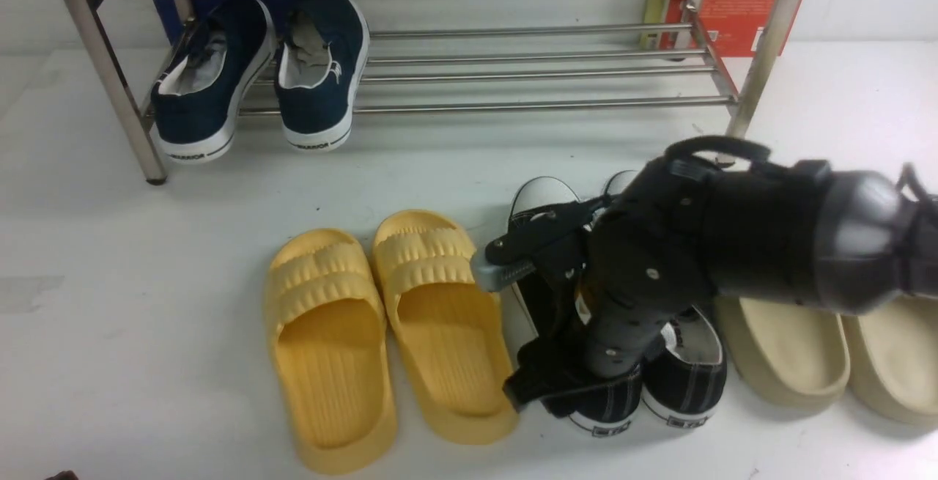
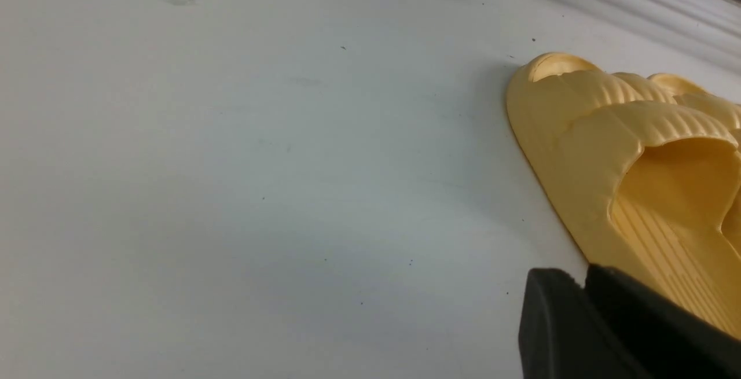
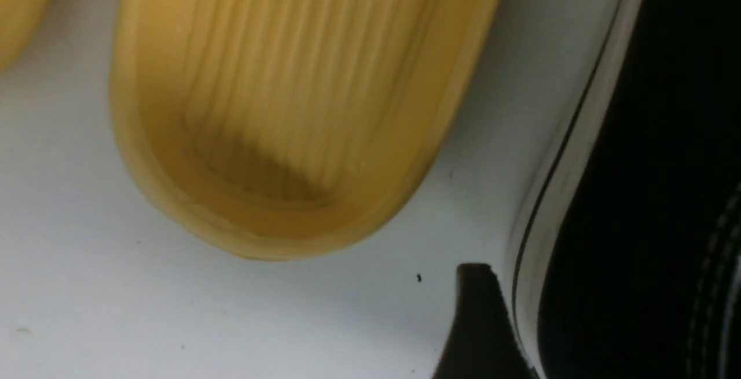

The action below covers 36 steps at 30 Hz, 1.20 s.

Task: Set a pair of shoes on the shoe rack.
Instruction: Use the right arm to grab the shoe closest to it, then use the right arm to put a shoe into the shoe rack

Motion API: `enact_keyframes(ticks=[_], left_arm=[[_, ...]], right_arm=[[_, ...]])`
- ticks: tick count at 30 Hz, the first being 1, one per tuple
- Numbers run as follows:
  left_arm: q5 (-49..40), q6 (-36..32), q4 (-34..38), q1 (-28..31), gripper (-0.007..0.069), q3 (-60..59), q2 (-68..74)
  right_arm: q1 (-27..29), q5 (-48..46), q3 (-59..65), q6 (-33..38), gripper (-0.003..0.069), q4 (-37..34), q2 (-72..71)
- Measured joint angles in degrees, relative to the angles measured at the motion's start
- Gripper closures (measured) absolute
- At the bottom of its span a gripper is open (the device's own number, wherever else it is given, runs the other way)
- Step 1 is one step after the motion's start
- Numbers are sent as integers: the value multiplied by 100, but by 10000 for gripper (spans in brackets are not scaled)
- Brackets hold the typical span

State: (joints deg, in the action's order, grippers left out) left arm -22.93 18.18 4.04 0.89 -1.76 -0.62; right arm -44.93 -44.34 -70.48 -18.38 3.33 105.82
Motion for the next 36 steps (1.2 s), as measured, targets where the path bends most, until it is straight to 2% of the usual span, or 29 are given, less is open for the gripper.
enact_keyframes(ticks=[4,5,6,9,11,16,22,29,36], left_arm=[[0,0,0,0,533,0,0],[0,0,0,0,533,0,0],[0,0,0,0,533,0,0],[0,0,0,0,532,0,0],[0,0,0,0,529,0,0],[0,0,0,0,522,0,0],[0,0,0,0,515,0,0],[0,0,0,0,509,0,0],[0,0,0,0,501,0,0]], right_arm=[[6,21,-25,0,346,108,94],[6,21,-24,0,356,108,94],[6,26,-24,0,442,64,94],[-12,38,-31,0,589,-44,56],[-23,-294,-39,0,631,-78,-91],[-23,-983,-435,-41,630,-207,-741],[-17,-1226,-1305,124,630,-297,-954],[188,-1242,-2433,360,630,-421,-141],[717,-1373,-3761,656,630,-750,1168]])
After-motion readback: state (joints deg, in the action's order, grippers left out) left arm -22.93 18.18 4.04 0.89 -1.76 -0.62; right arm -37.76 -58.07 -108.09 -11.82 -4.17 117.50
